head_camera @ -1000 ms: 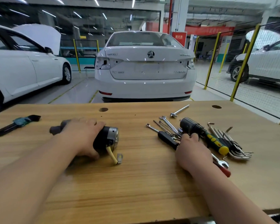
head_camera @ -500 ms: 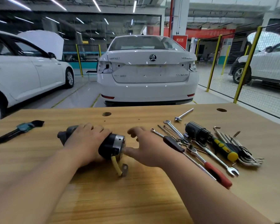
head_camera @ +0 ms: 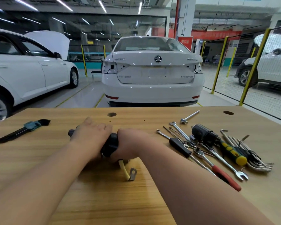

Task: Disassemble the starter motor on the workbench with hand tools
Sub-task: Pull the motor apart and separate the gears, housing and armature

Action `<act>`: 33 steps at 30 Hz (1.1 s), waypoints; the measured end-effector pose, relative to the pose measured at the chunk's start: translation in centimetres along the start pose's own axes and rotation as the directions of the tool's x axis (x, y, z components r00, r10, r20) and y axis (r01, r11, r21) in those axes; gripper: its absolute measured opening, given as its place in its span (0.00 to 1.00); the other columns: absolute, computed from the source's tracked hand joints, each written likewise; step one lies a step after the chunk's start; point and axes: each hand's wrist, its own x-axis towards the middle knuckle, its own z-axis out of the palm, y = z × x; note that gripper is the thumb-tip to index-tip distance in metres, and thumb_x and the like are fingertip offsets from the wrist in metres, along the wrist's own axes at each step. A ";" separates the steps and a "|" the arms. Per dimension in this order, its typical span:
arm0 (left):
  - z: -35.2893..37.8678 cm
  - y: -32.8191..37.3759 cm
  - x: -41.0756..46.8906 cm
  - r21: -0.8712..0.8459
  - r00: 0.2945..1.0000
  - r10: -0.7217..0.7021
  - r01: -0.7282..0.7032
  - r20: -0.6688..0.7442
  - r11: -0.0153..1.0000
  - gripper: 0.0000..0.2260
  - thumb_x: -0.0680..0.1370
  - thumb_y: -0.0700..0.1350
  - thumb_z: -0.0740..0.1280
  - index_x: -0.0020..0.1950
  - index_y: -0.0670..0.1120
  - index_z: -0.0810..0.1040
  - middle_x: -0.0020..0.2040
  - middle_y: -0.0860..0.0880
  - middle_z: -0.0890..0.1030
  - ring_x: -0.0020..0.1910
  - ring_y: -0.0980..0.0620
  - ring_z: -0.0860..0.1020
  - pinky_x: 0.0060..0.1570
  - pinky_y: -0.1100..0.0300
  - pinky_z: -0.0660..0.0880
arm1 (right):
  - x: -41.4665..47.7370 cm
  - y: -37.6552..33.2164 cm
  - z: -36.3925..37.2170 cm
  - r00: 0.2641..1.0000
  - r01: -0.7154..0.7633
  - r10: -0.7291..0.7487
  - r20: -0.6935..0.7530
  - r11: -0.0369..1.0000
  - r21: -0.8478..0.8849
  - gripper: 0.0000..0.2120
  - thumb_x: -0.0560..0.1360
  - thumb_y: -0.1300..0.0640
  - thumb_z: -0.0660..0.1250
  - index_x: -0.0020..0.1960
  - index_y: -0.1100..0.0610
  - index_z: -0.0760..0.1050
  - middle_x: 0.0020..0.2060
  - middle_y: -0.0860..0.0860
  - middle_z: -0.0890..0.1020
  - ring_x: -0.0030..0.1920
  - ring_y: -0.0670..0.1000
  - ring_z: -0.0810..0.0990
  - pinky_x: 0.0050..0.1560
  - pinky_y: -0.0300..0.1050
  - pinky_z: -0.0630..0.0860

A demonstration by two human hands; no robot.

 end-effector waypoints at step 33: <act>3.0 5.7 -5.0 -0.968 0.760 -0.642 0.074 -0.100 0.238 0.39 0.58 0.59 0.78 0.64 0.59 0.63 0.59 0.54 0.77 0.56 0.47 0.76 0.45 0.56 0.69 | -7.5 1.5 3.5 0.759 0.170 -0.053 -0.649 0.978 0.119 0.29 0.75 0.40 0.59 0.72 0.51 0.59 0.66 0.53 0.72 0.65 0.53 0.72 0.67 0.50 0.68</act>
